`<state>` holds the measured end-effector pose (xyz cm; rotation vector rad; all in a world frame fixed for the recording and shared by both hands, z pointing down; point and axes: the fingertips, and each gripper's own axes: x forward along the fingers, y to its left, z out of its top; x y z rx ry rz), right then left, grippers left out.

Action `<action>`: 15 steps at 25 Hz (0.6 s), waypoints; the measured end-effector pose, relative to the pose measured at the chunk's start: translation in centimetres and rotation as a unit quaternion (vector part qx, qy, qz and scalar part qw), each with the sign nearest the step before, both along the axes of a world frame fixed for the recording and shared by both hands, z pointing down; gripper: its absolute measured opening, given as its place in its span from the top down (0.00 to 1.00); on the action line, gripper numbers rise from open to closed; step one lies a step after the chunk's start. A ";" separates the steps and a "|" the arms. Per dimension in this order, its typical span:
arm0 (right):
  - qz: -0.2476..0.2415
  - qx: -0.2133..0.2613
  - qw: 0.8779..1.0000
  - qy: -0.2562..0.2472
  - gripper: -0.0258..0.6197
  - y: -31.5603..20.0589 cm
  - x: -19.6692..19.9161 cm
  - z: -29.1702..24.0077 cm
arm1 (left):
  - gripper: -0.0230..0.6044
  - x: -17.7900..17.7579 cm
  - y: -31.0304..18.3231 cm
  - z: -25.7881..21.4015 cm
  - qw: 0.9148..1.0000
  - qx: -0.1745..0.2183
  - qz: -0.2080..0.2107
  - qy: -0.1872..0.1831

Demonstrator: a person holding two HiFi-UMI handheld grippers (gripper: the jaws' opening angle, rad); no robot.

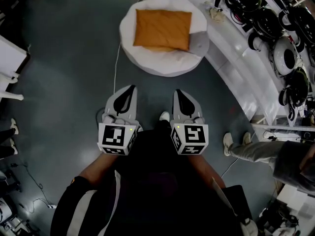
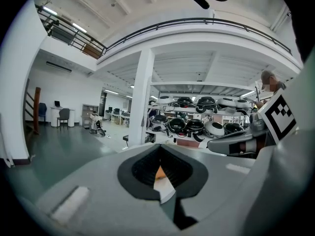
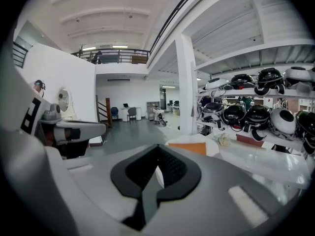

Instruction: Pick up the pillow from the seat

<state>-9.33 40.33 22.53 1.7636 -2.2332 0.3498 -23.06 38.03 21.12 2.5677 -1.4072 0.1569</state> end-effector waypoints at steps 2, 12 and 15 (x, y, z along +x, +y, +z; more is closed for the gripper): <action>0.000 0.001 1.000 0.000 0.96 -0.7 -0.1 -0.1 | 0.96 -0.2 -0.5 0.1 1.000 -0.001 -0.002 0.001; -0.021 -0.011 1.000 -0.015 0.96 -6.9 0.9 1.6 | 0.96 0.1 -6.0 1.1 0.999 -0.014 -0.032 -0.015; -0.019 -0.020 0.999 -0.019 0.96 -10.0 2.0 2.3 | 0.96 0.7 -8.8 1.5 0.999 -0.023 -0.039 -0.018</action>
